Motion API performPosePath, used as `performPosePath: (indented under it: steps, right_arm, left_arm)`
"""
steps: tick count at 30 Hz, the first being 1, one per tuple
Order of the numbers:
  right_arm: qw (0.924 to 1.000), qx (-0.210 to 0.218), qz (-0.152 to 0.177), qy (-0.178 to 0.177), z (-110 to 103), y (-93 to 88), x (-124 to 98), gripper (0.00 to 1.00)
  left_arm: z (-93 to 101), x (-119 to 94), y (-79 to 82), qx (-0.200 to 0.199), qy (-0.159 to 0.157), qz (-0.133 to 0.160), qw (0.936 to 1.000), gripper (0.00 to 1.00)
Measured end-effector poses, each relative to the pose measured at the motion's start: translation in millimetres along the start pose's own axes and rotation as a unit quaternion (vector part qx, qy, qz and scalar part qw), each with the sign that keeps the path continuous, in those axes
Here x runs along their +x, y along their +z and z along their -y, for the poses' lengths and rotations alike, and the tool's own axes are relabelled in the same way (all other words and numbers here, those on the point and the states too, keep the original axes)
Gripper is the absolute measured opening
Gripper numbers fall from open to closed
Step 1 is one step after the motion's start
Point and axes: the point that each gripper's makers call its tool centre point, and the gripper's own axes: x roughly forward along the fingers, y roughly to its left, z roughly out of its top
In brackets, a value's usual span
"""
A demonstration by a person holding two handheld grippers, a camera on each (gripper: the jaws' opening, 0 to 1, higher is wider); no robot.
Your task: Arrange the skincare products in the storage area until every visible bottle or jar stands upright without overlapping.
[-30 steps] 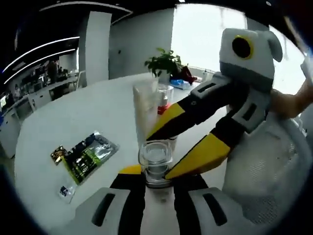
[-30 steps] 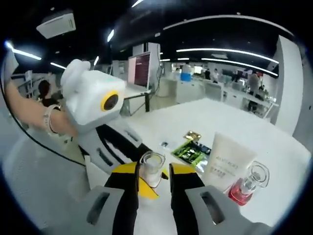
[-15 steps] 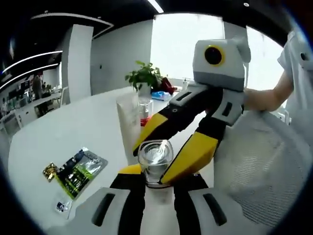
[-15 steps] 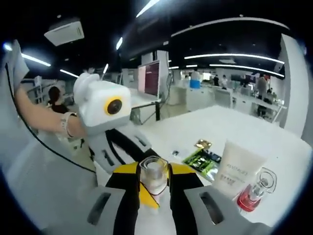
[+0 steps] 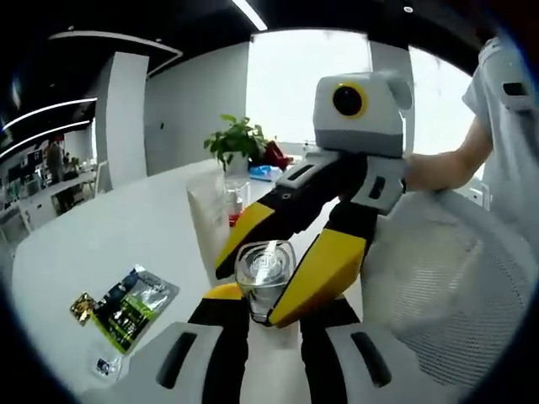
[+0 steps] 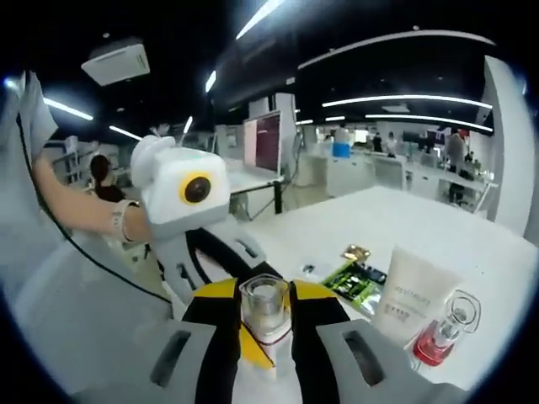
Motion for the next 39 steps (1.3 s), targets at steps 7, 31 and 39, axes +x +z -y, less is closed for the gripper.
performPosePath:
  steps: [7, 31, 39]
  right_arm:
    - [0.9999, 0.014, -0.002, -0.008, 4, -6.7, 4, 0.21]
    - [0.9974, 0.012, -0.069, -0.012, 1, -37.7, 12, 0.22]
    - [0.9952, 0.016, -0.096, -0.005, -2, -47.4, 10, 0.22]
  left_arm:
    - [1.5, 4, -2.5, -0.013, 0.005, -0.005, 0.9999, 0.20]
    - [-3.7, 14, -45.2, 0.004, 0.017, -0.066, 0.9976, 0.19]
    - [2.4, 18, -54.1, 0.024, 0.010, -0.081, 0.9964, 0.19]
